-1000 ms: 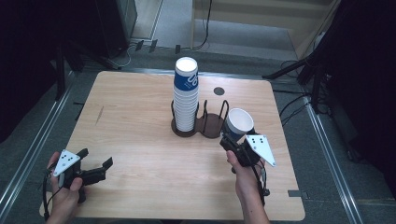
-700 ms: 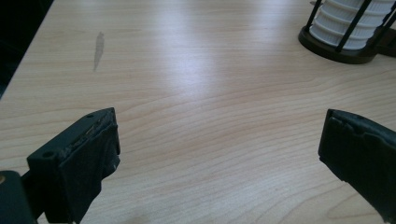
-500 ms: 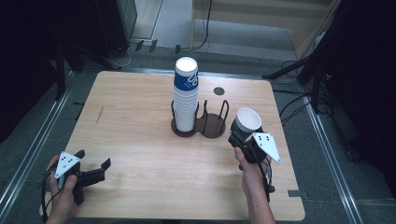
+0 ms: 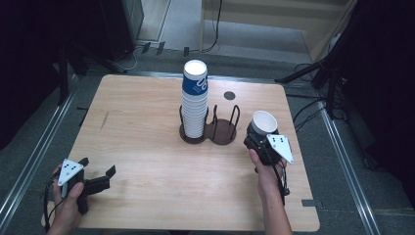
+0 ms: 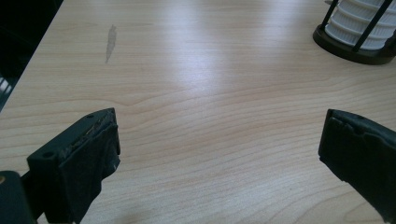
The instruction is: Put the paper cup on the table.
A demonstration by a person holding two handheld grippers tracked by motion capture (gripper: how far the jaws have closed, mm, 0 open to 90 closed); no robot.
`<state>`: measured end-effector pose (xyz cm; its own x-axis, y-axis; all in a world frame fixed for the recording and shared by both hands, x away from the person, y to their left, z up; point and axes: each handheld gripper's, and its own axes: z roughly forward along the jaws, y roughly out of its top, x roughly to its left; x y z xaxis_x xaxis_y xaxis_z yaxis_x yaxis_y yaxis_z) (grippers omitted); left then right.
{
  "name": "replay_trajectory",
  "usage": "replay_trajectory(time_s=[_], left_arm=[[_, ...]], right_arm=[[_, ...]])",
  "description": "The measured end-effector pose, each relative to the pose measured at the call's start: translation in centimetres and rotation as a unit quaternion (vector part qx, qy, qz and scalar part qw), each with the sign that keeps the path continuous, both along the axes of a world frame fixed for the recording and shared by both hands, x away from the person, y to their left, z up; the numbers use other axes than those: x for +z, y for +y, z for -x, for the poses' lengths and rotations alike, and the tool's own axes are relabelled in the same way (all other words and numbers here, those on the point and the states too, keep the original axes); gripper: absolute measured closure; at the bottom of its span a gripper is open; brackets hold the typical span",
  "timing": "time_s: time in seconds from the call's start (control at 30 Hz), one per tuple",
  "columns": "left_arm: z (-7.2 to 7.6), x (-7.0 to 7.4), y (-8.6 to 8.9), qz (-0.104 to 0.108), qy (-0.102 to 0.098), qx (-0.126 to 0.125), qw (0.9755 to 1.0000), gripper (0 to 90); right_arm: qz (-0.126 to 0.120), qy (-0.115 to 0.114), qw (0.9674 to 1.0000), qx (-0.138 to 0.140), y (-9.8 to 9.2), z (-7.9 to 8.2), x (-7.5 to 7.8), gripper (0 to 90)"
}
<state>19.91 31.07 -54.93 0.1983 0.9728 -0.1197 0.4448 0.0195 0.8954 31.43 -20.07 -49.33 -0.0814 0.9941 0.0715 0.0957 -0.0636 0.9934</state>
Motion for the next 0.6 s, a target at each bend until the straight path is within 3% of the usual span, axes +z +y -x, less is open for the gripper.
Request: replay_trajectory(time_s=[0.13,0.47,0.6], left_arm=[[0.0,0.0,0.0,-0.002,-0.002,-0.005,1.0,0.0],[0.0,-0.2,-0.2,0.0,-0.004,-0.005,1.0,0.0],[0.0,-0.2,0.0,0.006,-0.003,-0.004,1.0,0.0]], right_arm=[[0.016,0.003,0.9998,-0.008,-0.3,-0.8,-0.5,21.4],[0.018,0.017,0.9996,-0.017,-1.4,-2.7,-1.6,21.4],[0.037,0.027,0.9988,-0.019,-1.5,-3.5,-2.2,21.4]])
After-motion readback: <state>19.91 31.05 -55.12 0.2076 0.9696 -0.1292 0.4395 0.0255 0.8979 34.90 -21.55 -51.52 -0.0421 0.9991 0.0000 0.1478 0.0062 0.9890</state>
